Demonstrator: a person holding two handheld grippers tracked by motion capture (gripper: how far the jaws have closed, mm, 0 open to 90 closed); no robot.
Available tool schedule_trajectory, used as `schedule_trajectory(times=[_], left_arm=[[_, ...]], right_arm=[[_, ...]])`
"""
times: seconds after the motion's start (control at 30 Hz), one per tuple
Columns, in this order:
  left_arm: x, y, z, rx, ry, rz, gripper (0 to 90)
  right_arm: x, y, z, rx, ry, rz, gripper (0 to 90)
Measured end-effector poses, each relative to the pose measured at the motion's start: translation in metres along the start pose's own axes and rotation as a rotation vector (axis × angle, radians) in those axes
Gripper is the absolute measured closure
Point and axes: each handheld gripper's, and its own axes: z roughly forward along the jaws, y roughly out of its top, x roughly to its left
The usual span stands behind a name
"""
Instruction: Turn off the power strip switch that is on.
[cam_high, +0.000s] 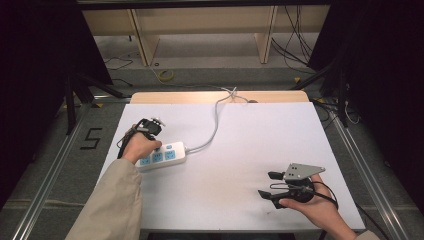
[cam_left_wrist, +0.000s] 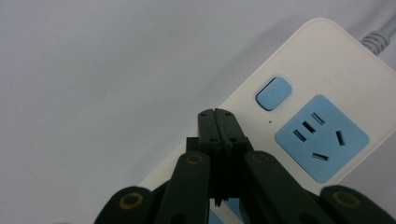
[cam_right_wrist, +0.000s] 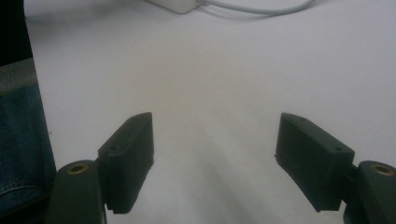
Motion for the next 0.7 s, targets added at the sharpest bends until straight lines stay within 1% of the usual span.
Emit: schedule_trajectory(times=[0.7], left_arm=[[-0.0001,0.0001,-0.0002,0.0,0.0,0.006,90.0]], right_arm=[[-0.0003,0.0003,-0.0001,-0.002,-0.002,0.0,28.3]])
